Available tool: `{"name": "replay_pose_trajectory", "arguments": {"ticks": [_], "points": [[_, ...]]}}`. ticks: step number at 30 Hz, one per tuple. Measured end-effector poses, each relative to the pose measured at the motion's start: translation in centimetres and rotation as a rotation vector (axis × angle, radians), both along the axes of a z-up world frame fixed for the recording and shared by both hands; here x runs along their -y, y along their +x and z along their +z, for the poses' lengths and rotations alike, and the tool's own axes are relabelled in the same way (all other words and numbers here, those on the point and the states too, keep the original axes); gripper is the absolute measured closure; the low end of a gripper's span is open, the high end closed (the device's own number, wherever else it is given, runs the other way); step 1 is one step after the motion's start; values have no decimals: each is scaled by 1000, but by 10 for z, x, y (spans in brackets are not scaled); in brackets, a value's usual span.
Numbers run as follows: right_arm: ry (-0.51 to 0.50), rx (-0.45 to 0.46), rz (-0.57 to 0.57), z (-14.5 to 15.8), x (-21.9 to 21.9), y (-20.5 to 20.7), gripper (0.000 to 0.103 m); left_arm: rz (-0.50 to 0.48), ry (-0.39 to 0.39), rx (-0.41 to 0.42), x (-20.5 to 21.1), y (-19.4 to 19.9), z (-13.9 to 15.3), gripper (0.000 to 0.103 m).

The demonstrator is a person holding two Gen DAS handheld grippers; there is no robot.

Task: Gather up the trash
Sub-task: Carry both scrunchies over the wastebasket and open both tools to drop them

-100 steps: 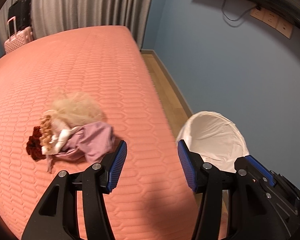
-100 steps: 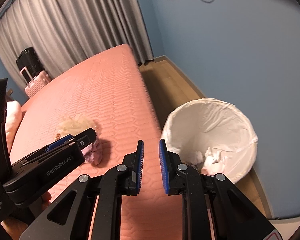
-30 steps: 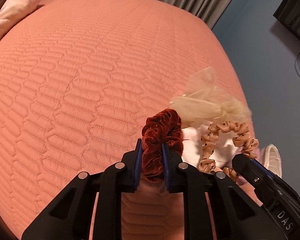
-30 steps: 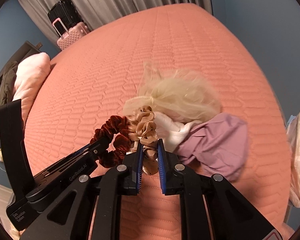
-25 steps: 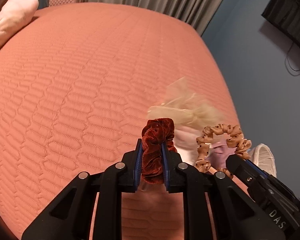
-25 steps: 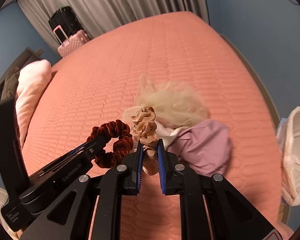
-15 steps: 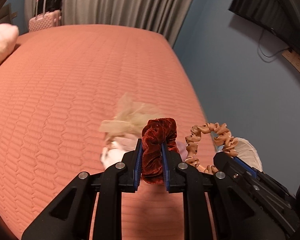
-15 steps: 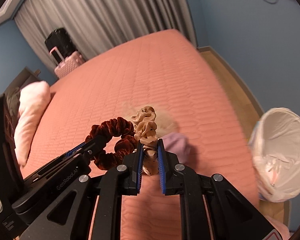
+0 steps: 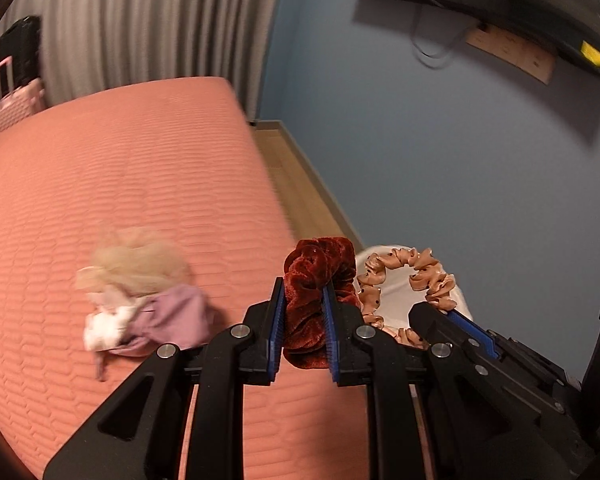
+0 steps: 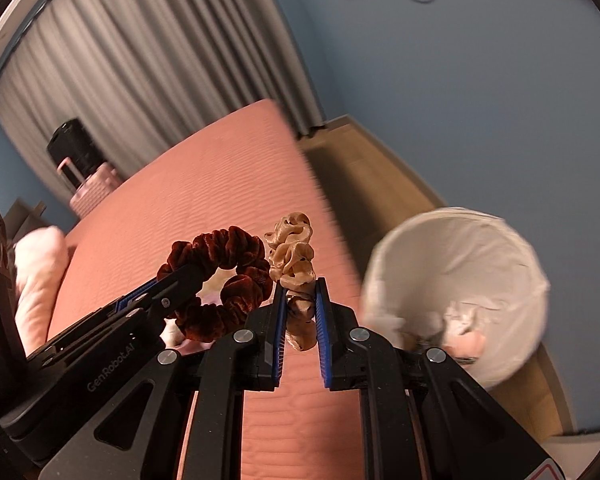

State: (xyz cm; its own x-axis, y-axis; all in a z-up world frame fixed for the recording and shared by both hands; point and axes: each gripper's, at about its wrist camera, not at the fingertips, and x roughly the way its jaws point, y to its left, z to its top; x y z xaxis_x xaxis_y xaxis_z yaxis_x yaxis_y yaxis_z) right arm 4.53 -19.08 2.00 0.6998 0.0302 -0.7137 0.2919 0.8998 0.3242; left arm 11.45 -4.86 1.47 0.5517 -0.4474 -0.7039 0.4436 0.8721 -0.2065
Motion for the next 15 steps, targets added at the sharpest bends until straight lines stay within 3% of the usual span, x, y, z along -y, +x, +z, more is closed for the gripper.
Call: {"name": "replay_pose_trajectory", "arguments": {"ticks": [9, 15], "points": [[24, -10, -141, -12, 78, -43, 90, -134, 22, 8, 72, -23, -2, 86], [30, -17, -190, -19, 101, -59, 90, -184, 32, -5, 103, -32, -5, 86]]}}
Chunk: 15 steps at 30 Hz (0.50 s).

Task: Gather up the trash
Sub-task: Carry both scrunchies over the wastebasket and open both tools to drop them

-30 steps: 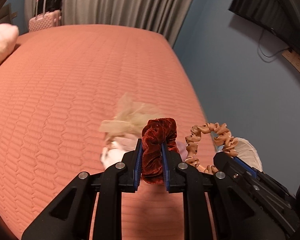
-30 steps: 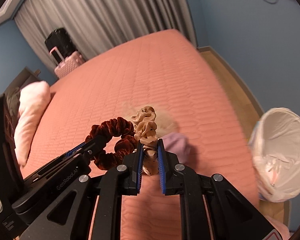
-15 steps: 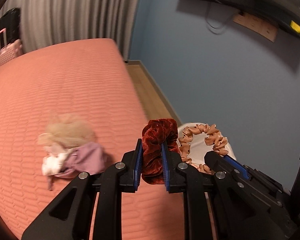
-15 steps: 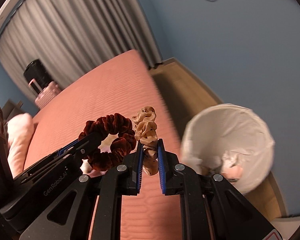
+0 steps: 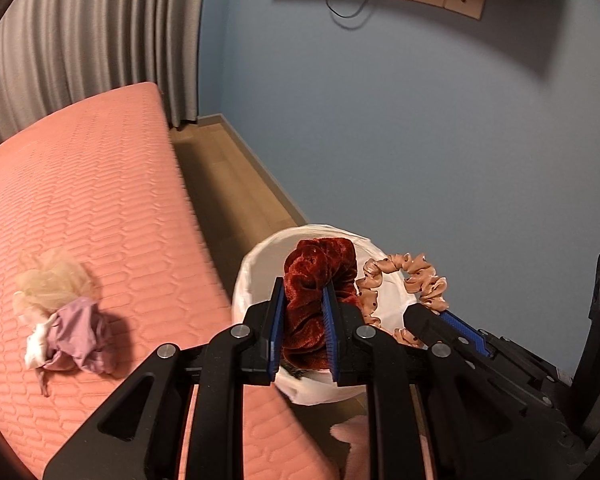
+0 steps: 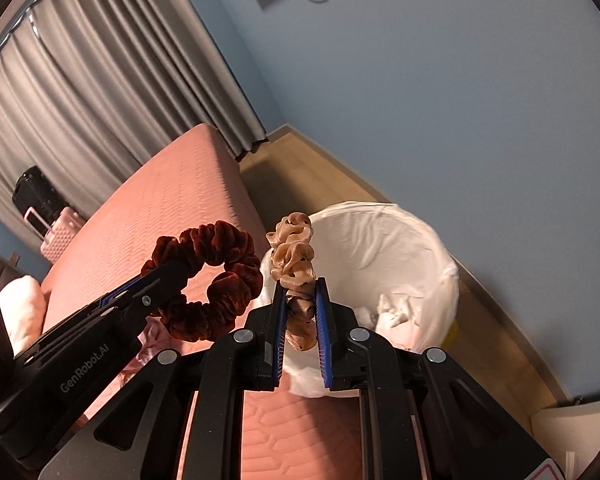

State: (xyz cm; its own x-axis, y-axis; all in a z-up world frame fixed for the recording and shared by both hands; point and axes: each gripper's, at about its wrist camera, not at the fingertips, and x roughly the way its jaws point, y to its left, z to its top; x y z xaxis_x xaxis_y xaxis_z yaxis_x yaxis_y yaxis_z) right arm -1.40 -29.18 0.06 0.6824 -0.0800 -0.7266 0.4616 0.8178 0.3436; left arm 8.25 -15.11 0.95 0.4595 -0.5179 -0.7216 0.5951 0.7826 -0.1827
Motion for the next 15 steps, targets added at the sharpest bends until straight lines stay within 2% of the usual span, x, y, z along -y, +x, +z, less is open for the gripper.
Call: {"name": "replay_pose_trajectory", "arguments": {"ticks": [5, 8, 10, 14, 15], "points": [[6, -5, -24, -5, 9, -1, 90, -16, 10, -8, 13, -2, -4, 83], [-3, -11, -26, -7, 12, 1, 86, -1, 15, -22, 13, 1, -6, 74], [-11, -14, -25, -6, 9, 4, 85, 10, 20, -22, 13, 3, -7, 73], [-21, -12, -26, -5, 7, 6, 83, 40, 32, -18, 8, 6, -10, 59], [-21, -11, -25, -5, 7, 6, 82, 42, 34, -16, 8, 6, -10, 59]]}}
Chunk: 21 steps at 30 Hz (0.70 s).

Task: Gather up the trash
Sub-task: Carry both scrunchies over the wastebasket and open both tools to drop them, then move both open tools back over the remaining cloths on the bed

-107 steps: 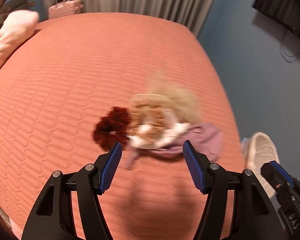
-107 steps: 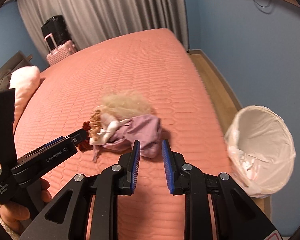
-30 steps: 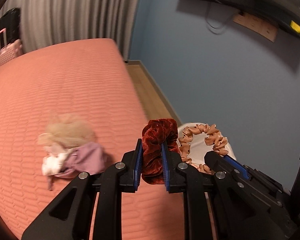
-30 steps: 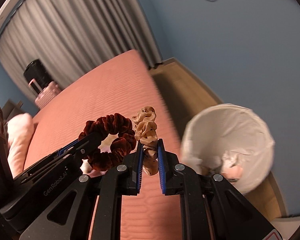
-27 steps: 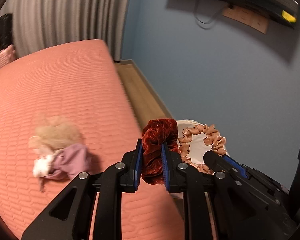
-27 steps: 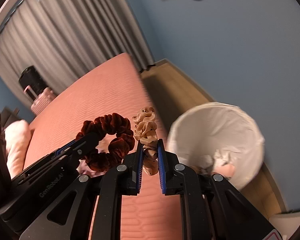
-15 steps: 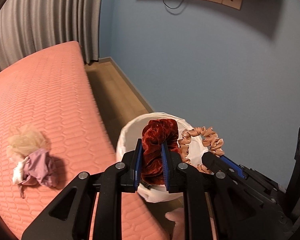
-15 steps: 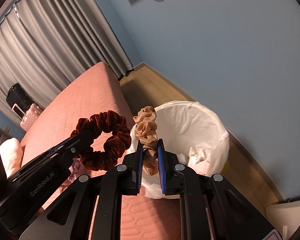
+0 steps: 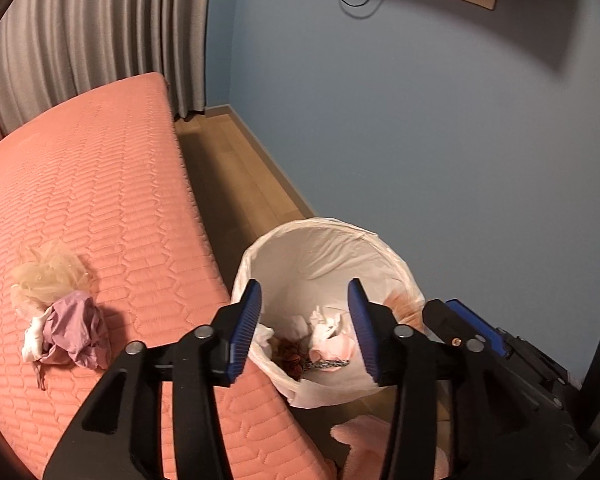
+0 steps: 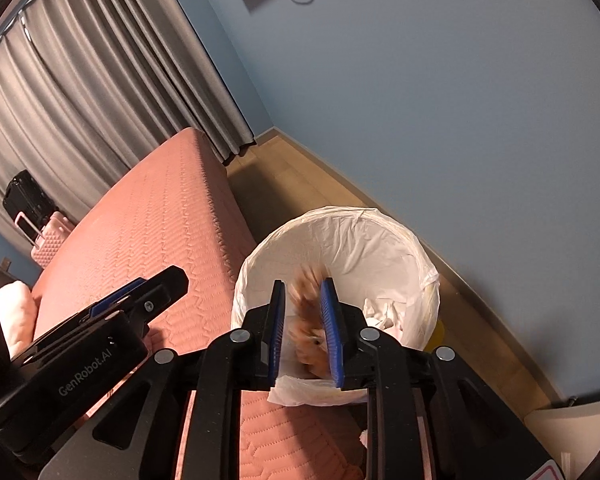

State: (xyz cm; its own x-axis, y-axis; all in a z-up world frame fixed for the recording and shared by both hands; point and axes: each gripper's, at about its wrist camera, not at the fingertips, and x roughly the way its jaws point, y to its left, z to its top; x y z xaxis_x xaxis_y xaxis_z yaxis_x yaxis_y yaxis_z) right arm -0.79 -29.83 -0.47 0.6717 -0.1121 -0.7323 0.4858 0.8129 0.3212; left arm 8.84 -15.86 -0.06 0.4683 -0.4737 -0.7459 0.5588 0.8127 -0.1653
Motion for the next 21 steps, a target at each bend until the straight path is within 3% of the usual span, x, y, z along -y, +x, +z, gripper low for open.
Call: {"name": "replay_pose_trajectory", "arguments": {"ticks": [21], "points": [[-27, -11, 76, 4, -30, 12, 82, 82, -17, -13, -38, 7, 2, 59]]}}
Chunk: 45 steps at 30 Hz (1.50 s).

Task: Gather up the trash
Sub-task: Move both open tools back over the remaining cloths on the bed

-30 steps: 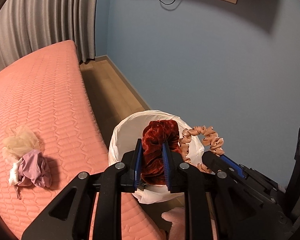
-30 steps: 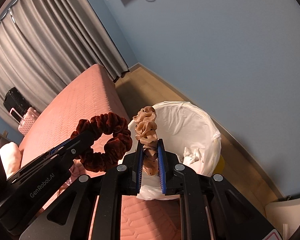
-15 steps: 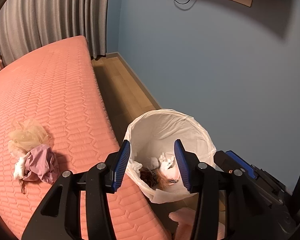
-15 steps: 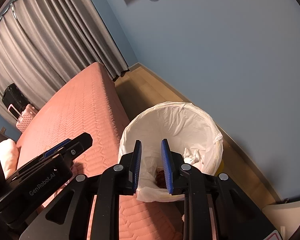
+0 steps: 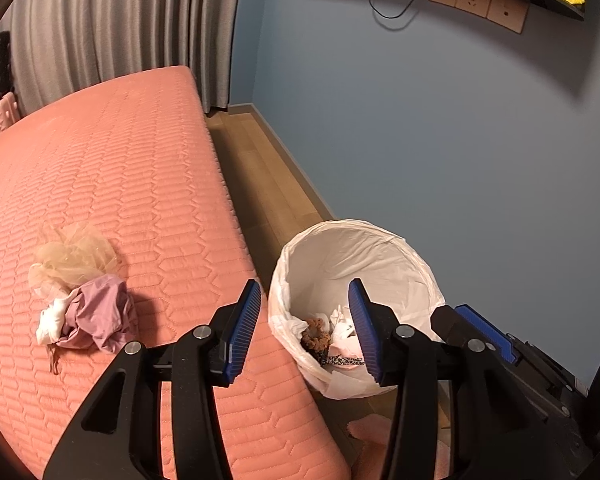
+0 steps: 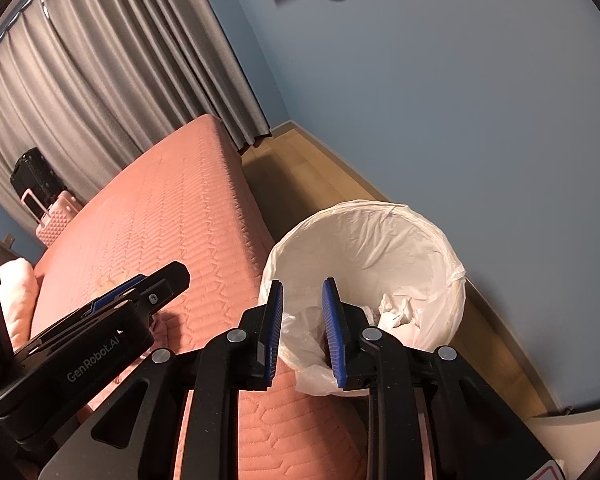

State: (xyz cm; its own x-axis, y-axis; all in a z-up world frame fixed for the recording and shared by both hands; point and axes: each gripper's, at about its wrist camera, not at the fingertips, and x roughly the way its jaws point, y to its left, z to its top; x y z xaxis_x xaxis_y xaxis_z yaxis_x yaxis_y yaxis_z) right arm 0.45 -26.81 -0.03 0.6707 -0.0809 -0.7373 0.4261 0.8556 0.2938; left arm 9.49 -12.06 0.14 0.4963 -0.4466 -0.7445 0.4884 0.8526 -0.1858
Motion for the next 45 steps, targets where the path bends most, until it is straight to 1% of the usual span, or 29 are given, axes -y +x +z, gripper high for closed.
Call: {"name": "replay_pose_trajectory", "arguments": {"ticks": [6, 19, 23, 28, 31, 34, 39, 42, 45], "points": [[-12, -4, 34, 2, -17, 7, 82, 36, -8, -7, -20, 5, -1, 59], [-41, -23, 130, 4, -67, 28, 82, 118, -24, -15, -70, 18, -4, 59], [-51, -30, 159, 5, -85, 34, 77, 154, -30, -26, -89, 23, -7, 59], [-59, -43, 203, 2, -110, 44, 76, 202, -36, -40, -114, 31, -14, 58], [-62, -52, 232, -2, -124, 51, 75, 235, -35, -46, -131, 35, -19, 54], [-66, -61, 257, -5, -140, 58, 71, 269, -30, -53, -148, 40, -25, 51], [-65, -81, 292, -13, -163, 70, 69, 344, -21, -77, -181, 50, -40, 41], [-60, -97, 316, -21, -178, 80, 65, 385, -14, -94, -200, 56, -51, 34], [-60, -114, 337, -28, -191, 90, 64, 420, -13, -121, -218, 65, -62, 32]]}}
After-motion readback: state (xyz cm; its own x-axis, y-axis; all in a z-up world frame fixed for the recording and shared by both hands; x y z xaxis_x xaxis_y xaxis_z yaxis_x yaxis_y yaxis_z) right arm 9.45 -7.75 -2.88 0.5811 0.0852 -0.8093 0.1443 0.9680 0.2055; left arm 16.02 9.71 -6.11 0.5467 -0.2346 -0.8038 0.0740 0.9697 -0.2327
